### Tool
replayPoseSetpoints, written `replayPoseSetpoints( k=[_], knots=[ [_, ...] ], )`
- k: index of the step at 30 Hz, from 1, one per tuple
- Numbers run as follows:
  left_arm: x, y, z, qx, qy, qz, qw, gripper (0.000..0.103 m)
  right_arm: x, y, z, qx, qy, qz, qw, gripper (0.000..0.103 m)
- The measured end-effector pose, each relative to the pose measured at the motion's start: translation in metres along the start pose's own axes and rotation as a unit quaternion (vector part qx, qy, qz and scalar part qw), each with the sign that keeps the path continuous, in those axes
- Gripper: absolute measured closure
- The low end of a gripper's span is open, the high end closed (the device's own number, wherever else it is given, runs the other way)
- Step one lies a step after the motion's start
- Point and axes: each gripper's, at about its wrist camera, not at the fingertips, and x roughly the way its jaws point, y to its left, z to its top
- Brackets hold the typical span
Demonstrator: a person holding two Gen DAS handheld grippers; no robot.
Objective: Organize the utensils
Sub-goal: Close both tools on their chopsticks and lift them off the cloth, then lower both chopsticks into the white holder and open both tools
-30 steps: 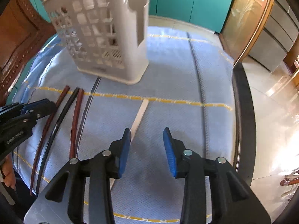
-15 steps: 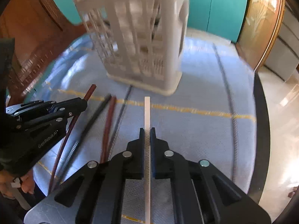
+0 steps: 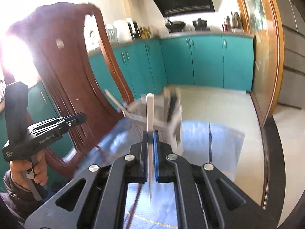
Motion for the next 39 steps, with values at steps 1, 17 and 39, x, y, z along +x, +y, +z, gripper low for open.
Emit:
replayPoseSetpoints(
  k=[1, 17, 39],
  knots=[
    [-0.010, -0.002, 0.012, 0.004, -0.020, -0.004, 0.9998, 0.096, -0.001, 0.006, 0.009, -0.001, -0.013, 0.003, 1.000, 0.097],
    [-0.026, 0.005, 0.115, -0.071, -0.151, -0.050, 0.9847, 0.096, 0.008, -0.002, 0.089, 0.030, -0.163, -0.072, 0.984, 0.097],
    [0.056, 0.003, 0.077, -0.086, -0.140, 0.058, 0.9848, 0.096, 0.046, 0.009, 0.049, 0.000, -0.107, -0.099, 0.989, 0.090]
  ],
)
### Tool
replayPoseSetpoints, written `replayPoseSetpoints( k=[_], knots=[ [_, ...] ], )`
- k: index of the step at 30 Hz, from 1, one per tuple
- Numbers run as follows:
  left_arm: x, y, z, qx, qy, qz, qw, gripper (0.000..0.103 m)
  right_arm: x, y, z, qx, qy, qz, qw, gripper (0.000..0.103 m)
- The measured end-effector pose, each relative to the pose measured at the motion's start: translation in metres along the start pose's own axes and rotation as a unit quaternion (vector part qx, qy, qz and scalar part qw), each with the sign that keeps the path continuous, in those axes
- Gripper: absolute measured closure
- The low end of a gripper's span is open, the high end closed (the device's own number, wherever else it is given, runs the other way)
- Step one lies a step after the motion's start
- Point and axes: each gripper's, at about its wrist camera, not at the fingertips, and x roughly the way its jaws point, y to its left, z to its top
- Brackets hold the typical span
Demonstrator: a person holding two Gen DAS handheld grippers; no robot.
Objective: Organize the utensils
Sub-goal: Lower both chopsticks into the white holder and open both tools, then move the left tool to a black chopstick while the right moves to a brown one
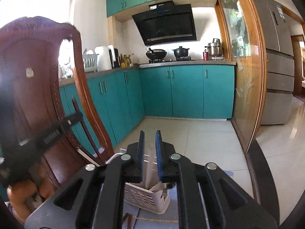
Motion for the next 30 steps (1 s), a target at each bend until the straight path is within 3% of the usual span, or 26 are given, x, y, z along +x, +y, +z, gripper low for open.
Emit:
replayPoseSetpoints(
  k=[5, 11, 13, 15, 18, 20, 24, 26, 30],
  knots=[
    [-0.018, 0.001, -0.010, 0.019, -0.012, -0.008, 0.9997, 0.095, -0.041, 0.004, 0.001, -0.019, -0.034, 0.010, 0.999, 0.085],
    [-0.057, 0.016, -0.027, 0.023, -0.070, 0.015, 0.9971, 0.089, -0.061, 0.021, -0.025, -0.063, -0.019, 0.119, 0.991, 0.084],
    [-0.066, 0.022, -0.038, 0.035, -0.079, 0.027, 0.9959, 0.089, -0.051, 0.028, -0.048, -0.090, 0.012, 0.136, 0.987, 0.084],
    [-0.065, 0.033, -0.055, 0.042, -0.062, 0.041, 0.9963, 0.087, -0.028, 0.031, -0.076, -0.092, 0.071, 0.147, 0.982, 0.084],
    [-0.048, 0.047, -0.072, 0.035, 0.001, 0.050, 0.9981, 0.085, 0.041, 0.030, -0.143, -0.084, 0.237, 0.099, 0.963, 0.084],
    [-0.034, 0.058, -0.082, 0.023, 0.049, 0.048, 0.9974, 0.085, 0.070, 0.030, -0.172, -0.074, 0.303, 0.071, 0.948, 0.084],
    [-0.025, 0.063, -0.088, 0.036, 0.075, 0.066, 0.9944, 0.079, 0.095, 0.037, -0.200, -0.070, 0.358, 0.052, 0.930, 0.079],
    [-0.024, 0.064, -0.088, 0.036, 0.075, 0.065, 0.9944, 0.072, 0.098, 0.043, -0.205, -0.087, 0.361, 0.031, 0.928, 0.077],
    [-0.023, 0.060, -0.090, 0.051, 0.078, 0.065, 0.9935, 0.069, 0.100, 0.051, -0.211, -0.105, 0.359, 0.018, 0.927, 0.078]
  ],
)
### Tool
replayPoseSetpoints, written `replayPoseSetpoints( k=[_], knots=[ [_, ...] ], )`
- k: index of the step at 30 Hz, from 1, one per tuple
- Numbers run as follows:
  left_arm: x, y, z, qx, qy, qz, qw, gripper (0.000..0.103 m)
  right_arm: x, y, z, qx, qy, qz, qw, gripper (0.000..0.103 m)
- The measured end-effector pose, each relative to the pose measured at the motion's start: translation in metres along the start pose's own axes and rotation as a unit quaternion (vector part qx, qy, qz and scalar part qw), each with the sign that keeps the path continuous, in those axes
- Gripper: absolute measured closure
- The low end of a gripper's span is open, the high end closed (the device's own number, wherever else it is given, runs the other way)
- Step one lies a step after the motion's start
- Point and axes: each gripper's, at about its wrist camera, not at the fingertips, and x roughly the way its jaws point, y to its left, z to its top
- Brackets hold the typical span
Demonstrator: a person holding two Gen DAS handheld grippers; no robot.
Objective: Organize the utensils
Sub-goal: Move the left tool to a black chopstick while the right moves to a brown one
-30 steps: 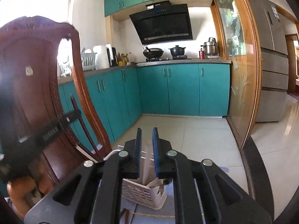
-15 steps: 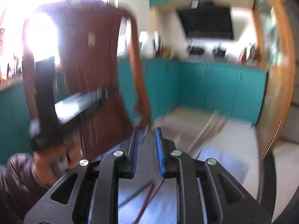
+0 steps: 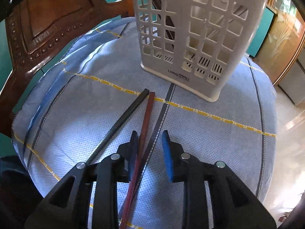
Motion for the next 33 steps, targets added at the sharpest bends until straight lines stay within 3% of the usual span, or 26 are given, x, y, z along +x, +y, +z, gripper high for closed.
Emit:
replayPoseSetpoints(
  k=[2, 8, 12, 15, 21, 27, 31, 33],
  knots=[
    [0.000, -0.003, -0.002, 0.007, 0.002, 0.008, 0.9999, 0.066, -0.001, 0.005, -0.001, 0.001, -0.001, 0.008, 1.000, 0.094],
    [0.009, -0.006, -0.011, 0.012, 0.033, 0.008, 0.9993, 0.064, -0.006, -0.017, -0.006, 0.033, 0.007, -0.001, 0.999, 0.097],
    [0.023, -0.013, -0.021, 0.029, 0.080, -0.013, 0.9963, 0.060, -0.009, -0.048, -0.012, 0.082, 0.017, -0.006, 0.996, 0.096],
    [0.040, -0.024, -0.034, 0.054, 0.137, -0.029, 0.9886, 0.058, -0.011, -0.063, -0.015, 0.108, 0.023, 0.006, 0.994, 0.096],
    [0.075, -0.043, -0.070, 0.059, 0.258, -0.073, 0.9616, 0.058, -0.021, -0.081, -0.015, 0.137, 0.008, 0.002, 0.990, 0.094],
    [0.086, -0.055, -0.091, 0.086, 0.294, -0.065, 0.9498, 0.058, -0.020, -0.080, -0.013, 0.135, 0.007, -0.010, 0.991, 0.087],
    [0.087, -0.060, -0.098, 0.097, 0.300, -0.062, 0.9471, 0.058, -0.017, -0.078, -0.010, 0.132, 0.006, -0.010, 0.991, 0.082],
    [0.089, -0.062, -0.101, 0.102, 0.306, -0.060, 0.9446, 0.065, -0.021, -0.080, -0.015, 0.131, 0.006, -0.011, 0.991, 0.079]
  ],
)
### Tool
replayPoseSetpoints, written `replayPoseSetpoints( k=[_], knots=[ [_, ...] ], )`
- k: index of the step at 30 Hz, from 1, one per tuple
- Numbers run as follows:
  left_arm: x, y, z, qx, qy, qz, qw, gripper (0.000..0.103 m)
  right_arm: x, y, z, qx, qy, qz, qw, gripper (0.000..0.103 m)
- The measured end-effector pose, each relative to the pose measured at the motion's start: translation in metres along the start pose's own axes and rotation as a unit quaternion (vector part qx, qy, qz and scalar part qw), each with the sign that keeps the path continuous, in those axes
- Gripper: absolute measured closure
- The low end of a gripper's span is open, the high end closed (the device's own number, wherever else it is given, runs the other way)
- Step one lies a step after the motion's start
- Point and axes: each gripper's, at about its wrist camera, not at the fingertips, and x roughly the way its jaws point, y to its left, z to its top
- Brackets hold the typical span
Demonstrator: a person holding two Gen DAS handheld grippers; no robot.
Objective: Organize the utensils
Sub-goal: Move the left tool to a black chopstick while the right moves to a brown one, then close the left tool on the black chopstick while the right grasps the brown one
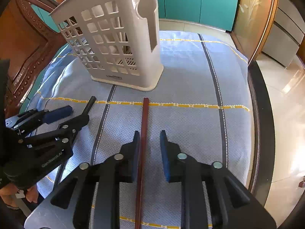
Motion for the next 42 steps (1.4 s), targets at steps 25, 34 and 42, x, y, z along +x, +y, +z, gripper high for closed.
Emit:
replayPoseSetpoints(
  k=[25, 34, 42],
  knots=[
    [0.006, -0.006, -0.005, 0.010, -0.005, 0.014, 0.9998, 0.074, 0.012, 0.028, -0.005, -0.046, 0.003, -0.040, 0.998, 0.077],
    [0.004, -0.009, -0.007, 0.015, -0.008, 0.014, 0.9998, 0.076, 0.011, 0.029, -0.006, -0.048, 0.002, -0.039, 0.998, 0.083],
    [-0.001, -0.016, -0.010, 0.026, -0.012, -0.005, 0.9996, 0.096, -0.010, 0.030, -0.003, -0.047, -0.036, -0.006, 0.998, 0.097]
  ],
)
